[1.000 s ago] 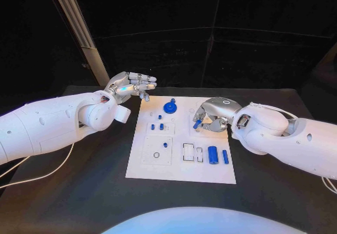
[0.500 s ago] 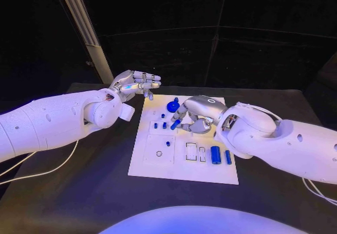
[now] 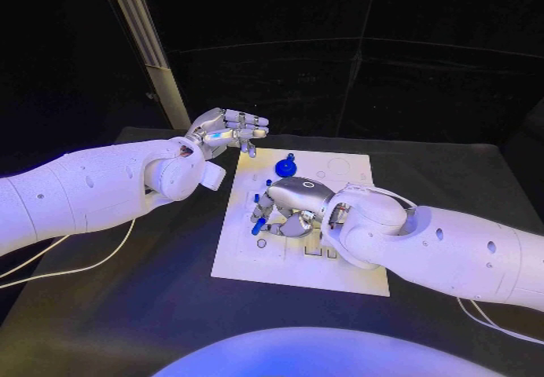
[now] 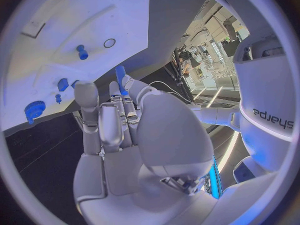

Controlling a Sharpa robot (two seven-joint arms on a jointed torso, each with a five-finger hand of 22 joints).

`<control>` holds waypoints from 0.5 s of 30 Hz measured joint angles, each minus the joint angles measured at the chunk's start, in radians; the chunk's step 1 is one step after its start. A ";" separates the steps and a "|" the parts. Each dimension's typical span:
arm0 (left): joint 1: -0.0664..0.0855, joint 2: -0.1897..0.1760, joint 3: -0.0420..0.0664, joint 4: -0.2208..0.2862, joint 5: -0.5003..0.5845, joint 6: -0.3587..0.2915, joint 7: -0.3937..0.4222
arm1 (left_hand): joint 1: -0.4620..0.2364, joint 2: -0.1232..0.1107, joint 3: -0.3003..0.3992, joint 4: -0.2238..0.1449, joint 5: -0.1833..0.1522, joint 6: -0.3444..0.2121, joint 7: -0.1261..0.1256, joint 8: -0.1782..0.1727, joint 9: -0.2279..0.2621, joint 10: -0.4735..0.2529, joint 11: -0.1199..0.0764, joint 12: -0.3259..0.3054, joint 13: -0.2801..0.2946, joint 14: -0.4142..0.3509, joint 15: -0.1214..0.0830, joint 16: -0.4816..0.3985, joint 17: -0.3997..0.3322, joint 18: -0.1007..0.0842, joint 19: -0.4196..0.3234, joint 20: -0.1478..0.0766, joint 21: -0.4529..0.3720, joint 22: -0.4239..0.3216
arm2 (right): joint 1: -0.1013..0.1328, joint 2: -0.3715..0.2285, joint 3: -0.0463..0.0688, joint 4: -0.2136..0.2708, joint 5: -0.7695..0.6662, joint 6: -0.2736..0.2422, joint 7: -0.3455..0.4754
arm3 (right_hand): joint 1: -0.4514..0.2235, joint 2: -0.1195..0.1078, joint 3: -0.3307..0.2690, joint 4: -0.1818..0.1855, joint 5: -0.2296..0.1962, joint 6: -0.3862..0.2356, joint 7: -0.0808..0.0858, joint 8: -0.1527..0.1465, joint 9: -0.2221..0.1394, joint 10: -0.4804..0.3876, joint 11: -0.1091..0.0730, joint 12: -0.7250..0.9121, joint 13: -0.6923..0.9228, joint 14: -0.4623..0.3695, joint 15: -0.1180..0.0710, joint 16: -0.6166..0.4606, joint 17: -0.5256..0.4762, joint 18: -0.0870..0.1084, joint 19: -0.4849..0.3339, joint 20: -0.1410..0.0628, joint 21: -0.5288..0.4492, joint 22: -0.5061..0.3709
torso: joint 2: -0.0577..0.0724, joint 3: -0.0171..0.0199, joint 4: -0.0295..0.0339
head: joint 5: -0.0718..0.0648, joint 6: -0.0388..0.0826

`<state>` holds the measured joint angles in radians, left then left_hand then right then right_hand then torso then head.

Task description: Assemble the parts on the task board

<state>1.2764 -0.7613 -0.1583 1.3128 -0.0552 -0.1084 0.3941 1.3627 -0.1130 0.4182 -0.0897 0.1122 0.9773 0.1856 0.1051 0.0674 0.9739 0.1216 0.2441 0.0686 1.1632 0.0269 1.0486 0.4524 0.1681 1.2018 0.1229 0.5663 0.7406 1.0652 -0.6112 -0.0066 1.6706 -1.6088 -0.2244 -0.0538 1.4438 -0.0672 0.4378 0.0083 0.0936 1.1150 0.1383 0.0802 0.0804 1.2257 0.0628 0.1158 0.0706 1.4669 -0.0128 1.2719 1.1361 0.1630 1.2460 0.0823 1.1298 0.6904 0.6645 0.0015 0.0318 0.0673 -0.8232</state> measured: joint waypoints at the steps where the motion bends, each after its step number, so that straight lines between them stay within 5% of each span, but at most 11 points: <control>1: 0.000 0.000 0.000 0.000 0.000 0.000 0.000 | 0.000 0.000 0.000 0.000 0.000 0.000 0.000 0.000 0.000 0.000 0.000 0.000 0.000 0.000 0.000 0.000 0.000 0.000 0.000 0.000 0.000 0.000 | -0.001 0.006 -0.002 -0.008 -0.004 0.007 0.002 | 0.000 0.000 0.000 0.000 0.000 0.000 0.000 0.000 0.000 0.000 0.000 0.000 0.000 0.000 0.000 0.000 -0.001 0.000 0.000 0.000 0.000 0.000 | 0.000 0.0000 0.0000 | 0.002 0.000; 15: 0.000 0.004 0.000 -0.001 0.000 0.000 0.000 | 0.000 0.000 0.000 0.000 0.000 0.000 0.000 0.000 0.000 0.000 0.000 0.000 0.000 0.000 0.000 0.000 0.000 0.000 0.000 0.000 0.000 0.000 | -0.004 0.034 -0.013 -0.055 -0.057 0.081 -0.007 | -0.004 -0.004 0.000 0.000 0.000 -0.002 0.001 -0.001 -0.001 0.000 0.000 -0.004 0.000 0.000 0.000 0.000 -0.001 0.000 0.000 0.000 0.000 -0.001 | 0.000 0.0013 -0.0013 | 0.008 -0.006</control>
<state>1.2766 -0.7571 -0.1582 1.3114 -0.0552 -0.1081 0.3939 1.3627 -0.1130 0.4182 -0.0897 0.1122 0.9773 0.1856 0.1051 0.0674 0.9739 0.1216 0.2440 0.0686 1.1632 0.0269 1.0486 0.4525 0.1681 1.2018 0.1229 0.5663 0.7408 1.0611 -0.5775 -0.0199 1.6157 -1.6656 -0.1434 -0.0603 1.4396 -0.0713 0.4377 0.0082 0.0936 1.1132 0.1397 0.0793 0.0791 1.2256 0.0628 0.1120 0.0705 1.4669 -0.0128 1.2719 1.1354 0.1631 1.2460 0.0823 1.1298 0.6894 0.6642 0.0029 0.0305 0.0752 -0.8293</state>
